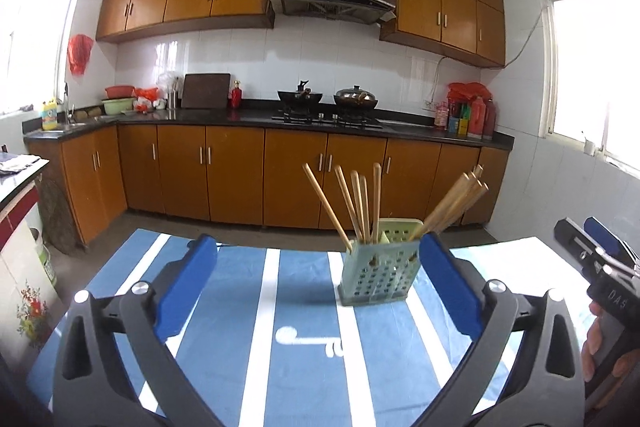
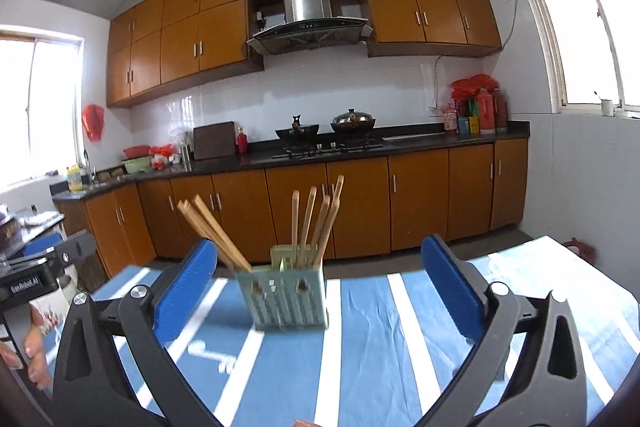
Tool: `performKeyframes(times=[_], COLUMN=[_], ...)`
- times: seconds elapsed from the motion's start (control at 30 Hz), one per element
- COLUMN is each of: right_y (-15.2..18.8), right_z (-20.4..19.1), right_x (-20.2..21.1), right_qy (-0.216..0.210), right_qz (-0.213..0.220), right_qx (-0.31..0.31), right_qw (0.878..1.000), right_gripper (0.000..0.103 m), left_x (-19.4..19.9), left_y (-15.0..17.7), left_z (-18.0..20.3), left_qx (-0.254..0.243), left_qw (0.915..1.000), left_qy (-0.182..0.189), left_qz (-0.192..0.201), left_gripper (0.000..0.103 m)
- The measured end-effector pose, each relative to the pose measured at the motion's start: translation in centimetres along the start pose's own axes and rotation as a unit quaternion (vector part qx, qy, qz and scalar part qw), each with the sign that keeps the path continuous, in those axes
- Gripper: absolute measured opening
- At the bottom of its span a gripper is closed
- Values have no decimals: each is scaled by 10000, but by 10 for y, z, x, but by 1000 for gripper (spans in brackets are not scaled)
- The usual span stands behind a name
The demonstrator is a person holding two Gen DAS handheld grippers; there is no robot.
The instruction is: Organize utensils
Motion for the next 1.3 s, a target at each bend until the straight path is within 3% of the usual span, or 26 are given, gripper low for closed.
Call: performKeyframes(times=[0.27, 0.53, 0.9, 1.3], right_y=[38, 62, 88, 92], right_z=[-10, -2, 0, 1], right_x=[23, 24, 33, 42], right_qy=[110, 51, 90, 53], right_qz=[-169, -595, -888, -928], right_qx=[279, 133, 136, 134], right_qw=[9994, 9981, 9959, 9956], right_gripper=[101, 101, 101, 101], left_x=[31, 34, 36, 45], left_y=[60, 88, 102, 113], left_z=[11, 5, 1, 2], left_qx=[-346, -283, -217, -160], left_qw=[9986, 9983, 9980, 9982], left_qy=[-393, -491, -555, -538], left_qz=[25, -105, -194, -221], left_gripper=[99, 99, 99, 99])
Point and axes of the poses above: each gripper's, at about its wrist camera, not at the fingertips, and x roughly against the way its jaws point, z to its right, y to its underside, the point moved 1 cm from there along -x, roughly the way its jaws point, and after that the axes turned 4 degrees about y, right-handed, at the moved point
